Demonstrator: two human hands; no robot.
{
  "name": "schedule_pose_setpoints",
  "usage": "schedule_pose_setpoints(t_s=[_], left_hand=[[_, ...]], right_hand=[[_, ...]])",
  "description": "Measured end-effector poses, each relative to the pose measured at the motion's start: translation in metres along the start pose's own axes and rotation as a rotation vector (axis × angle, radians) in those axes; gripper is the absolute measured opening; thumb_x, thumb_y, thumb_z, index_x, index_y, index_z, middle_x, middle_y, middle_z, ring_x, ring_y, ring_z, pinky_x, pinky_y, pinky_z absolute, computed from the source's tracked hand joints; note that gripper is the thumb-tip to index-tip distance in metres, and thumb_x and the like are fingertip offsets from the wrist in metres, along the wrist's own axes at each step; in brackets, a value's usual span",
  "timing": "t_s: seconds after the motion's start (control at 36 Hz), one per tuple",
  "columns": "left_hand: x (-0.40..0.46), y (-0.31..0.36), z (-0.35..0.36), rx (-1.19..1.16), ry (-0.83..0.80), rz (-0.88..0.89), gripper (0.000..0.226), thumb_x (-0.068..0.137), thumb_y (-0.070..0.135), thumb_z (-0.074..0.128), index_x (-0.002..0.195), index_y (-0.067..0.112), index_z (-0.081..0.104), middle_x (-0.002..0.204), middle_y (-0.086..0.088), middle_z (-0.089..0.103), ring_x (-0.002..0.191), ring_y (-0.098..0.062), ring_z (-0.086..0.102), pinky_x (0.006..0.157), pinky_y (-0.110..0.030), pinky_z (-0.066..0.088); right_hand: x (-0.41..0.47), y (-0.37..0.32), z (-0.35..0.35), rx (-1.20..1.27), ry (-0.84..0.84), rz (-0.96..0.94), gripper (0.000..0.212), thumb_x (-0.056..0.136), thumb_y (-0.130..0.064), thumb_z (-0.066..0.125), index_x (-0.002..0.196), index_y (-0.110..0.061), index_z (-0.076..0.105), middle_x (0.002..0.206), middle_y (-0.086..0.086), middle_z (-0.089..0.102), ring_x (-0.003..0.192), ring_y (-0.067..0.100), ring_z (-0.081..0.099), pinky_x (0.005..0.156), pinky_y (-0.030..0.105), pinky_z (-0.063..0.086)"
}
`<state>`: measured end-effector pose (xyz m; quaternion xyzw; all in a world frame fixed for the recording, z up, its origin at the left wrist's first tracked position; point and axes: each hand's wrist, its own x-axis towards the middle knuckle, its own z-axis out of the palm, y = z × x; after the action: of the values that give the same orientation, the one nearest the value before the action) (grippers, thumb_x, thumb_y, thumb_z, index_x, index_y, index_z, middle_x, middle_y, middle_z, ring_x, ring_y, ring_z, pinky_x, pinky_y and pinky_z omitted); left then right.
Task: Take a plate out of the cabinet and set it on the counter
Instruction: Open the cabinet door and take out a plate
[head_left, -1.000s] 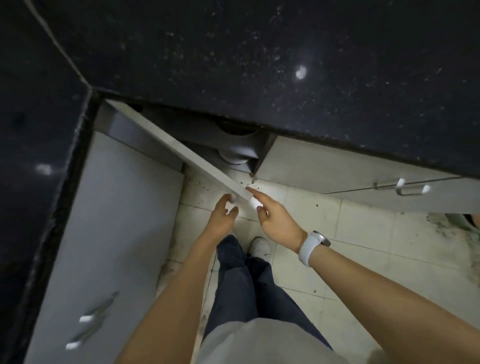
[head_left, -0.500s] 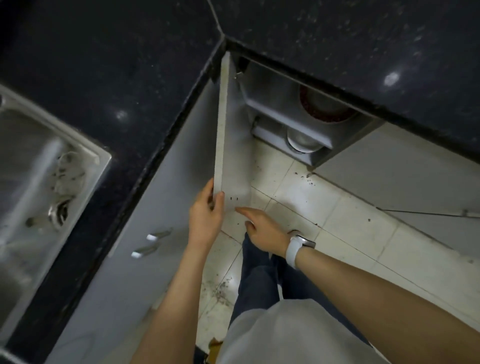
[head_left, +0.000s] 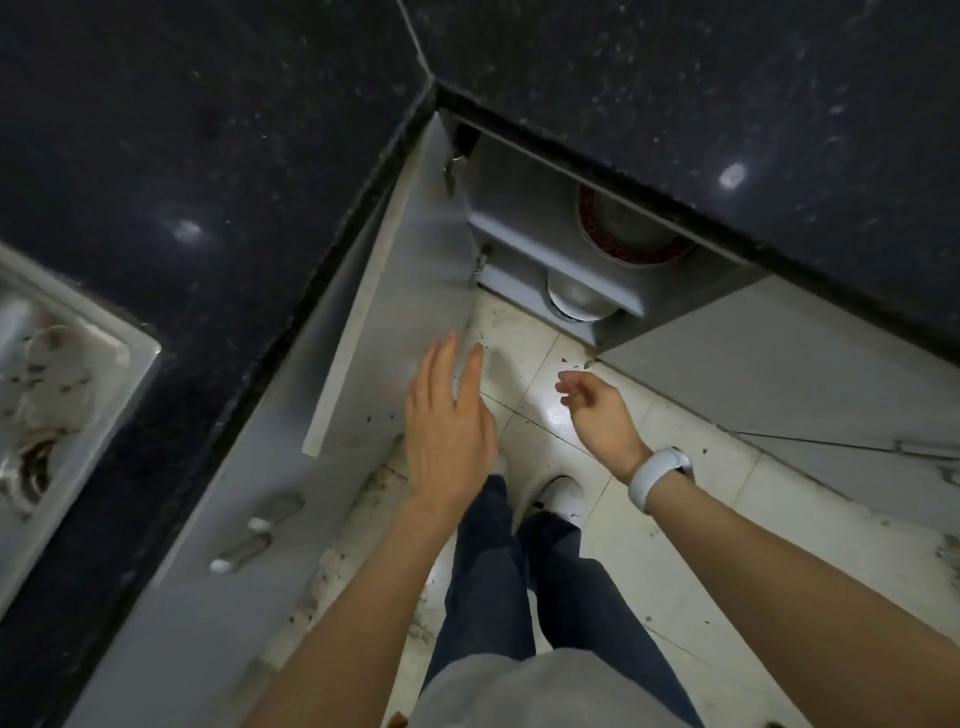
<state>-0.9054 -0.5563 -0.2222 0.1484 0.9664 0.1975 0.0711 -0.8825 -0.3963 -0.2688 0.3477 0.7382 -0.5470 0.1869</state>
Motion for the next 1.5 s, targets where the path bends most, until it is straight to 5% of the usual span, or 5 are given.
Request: schedule_pose_setpoints(t_s=[0.36,0.75,1.0,1.11,1.5], left_hand=[[0.150,-0.023,0.193,-0.009,-0.325,0.112,0.072,0.087,0.013,0.049,0.145,0.019,0.007,0.157,-0.011,0.005,0.144,-0.032,0.005,0.111,-0.052,0.028],[0.207,-0.047,0.259,0.163,-0.297,0.336,0.081,0.083,0.009,0.052,0.144,0.023,0.000,0.158,-0.001,-0.007,0.145,-0.024,-0.011,0.118,-0.054,0.013],[0.216,-0.036,0.228,0.150,-0.500,0.251,0.068,0.089,0.017,0.046,0.144,0.021,0.006,0.158,-0.002,0.000,0.145,-0.026,-0.005,0.118,-0.052,0.013],[0.198,-0.033,0.202,0.022,-0.495,0.052,0.060,0.090,0.020,0.043,0.144,0.018,0.016,0.157,-0.008,0.013,0.143,-0.028,0.012,0.115,-0.050,0.023],[0.045,-0.029,0.071,-0.437,-0.369,-0.366,0.040,0.086,0.004,0.045,0.126,0.007,0.049,0.131,-0.021,0.052,0.122,-0.035,0.048,0.107,-0.042,0.039]], right_hand=[[0.181,0.046,-0.012,0.767,0.259,0.126,0.023,0.085,-0.001,0.039,0.072,-0.016,0.052,0.084,0.008,0.057,0.073,0.021,0.058,0.068,0.034,0.052],[0.276,0.028,-0.042,1.360,0.374,0.081,0.033,0.090,-0.009,0.043,0.122,-0.004,0.049,0.088,0.010,0.062,0.073,0.022,0.062,0.042,0.024,0.055],[0.261,0.010,-0.047,1.337,0.318,0.234,0.020,0.091,-0.002,0.038,0.094,0.000,0.058,0.130,0.019,0.056,0.110,0.033,0.060,0.080,0.035,0.055],[0.242,0.018,-0.038,1.263,0.328,0.283,0.022,0.084,0.006,0.042,0.095,0.001,0.060,0.117,0.019,0.062,0.077,0.029,0.064,0.046,0.031,0.058],[0.015,0.043,0.004,0.856,0.222,0.416,0.009,0.087,-0.004,0.051,0.081,-0.010,0.055,0.074,0.010,0.058,0.065,0.022,0.057,0.072,0.040,0.057]])
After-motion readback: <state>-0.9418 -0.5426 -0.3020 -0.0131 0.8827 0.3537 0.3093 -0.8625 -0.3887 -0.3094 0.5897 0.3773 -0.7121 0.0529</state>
